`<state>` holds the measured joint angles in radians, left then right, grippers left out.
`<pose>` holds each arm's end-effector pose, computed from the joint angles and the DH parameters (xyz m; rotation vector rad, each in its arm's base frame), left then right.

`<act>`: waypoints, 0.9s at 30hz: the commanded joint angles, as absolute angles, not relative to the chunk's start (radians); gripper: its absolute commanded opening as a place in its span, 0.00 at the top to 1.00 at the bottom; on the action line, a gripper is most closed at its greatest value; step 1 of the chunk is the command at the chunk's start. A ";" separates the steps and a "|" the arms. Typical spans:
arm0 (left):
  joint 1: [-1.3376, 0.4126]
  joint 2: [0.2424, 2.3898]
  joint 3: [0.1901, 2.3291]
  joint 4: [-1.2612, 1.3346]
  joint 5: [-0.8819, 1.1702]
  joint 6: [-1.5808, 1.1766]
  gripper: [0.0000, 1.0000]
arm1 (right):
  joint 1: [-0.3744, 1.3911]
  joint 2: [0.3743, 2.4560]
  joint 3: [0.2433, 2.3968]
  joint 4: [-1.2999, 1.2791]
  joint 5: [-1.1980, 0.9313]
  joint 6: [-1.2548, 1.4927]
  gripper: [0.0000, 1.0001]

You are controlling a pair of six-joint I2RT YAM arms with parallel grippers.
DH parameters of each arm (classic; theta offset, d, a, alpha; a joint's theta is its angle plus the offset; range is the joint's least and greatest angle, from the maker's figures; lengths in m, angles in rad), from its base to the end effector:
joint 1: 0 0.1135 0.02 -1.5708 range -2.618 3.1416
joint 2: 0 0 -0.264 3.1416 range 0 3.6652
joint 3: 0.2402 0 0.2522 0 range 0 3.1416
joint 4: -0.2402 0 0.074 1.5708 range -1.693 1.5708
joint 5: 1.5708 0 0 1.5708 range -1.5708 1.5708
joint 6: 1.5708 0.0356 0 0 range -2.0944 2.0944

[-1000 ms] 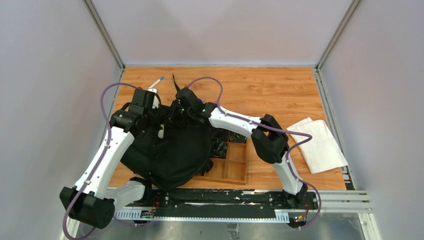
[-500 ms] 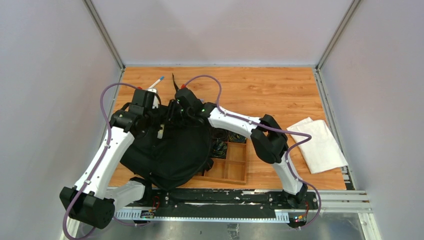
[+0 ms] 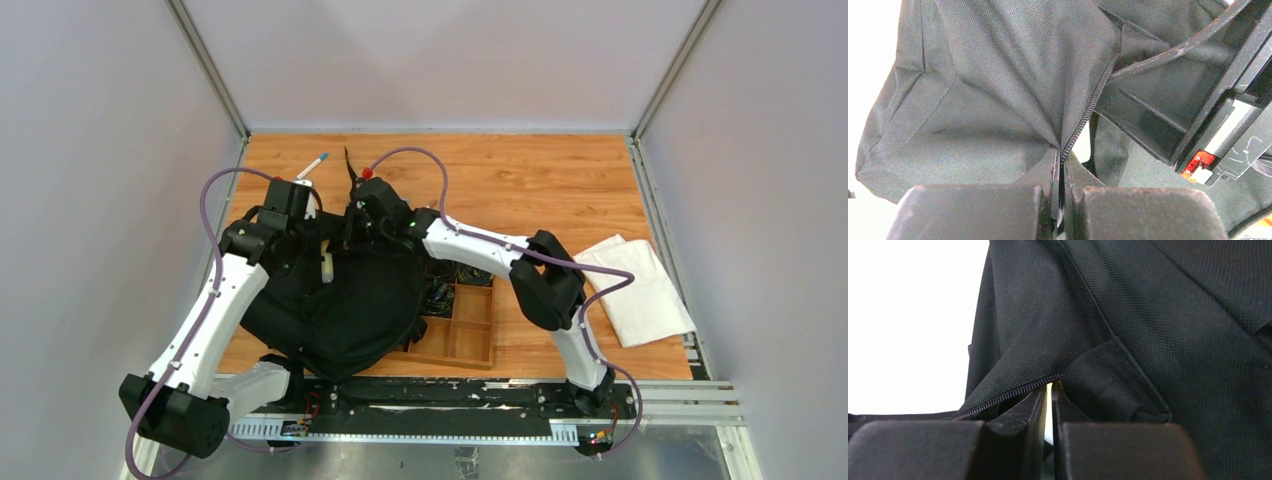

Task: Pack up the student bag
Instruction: Place the stationery in the student bag.

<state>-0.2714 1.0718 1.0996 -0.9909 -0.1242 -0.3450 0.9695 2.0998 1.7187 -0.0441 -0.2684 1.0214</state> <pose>0.1932 -0.0492 0.3223 -0.1421 2.5213 -0.0906 0.2760 0.4190 0.2613 -0.1424 2.3351 1.4323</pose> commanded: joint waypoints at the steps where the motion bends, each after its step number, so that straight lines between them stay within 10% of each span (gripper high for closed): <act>1: -0.278 1.068 1.110 -1.002 -0.105 -0.352 1.00 | 0.960 2.070 1.708 -0.051 -0.240 0.992 0.94; 27: -0.278 1.052 1.057 -1.001 -0.098 -0.354 1.00 | 0.982 2.159 1.796 -0.156 -0.183 0.894 0.98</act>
<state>-0.2718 1.0714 1.0653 -0.9909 -0.1226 -0.3515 0.9703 2.1082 1.7256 -0.1081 -0.2127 0.9287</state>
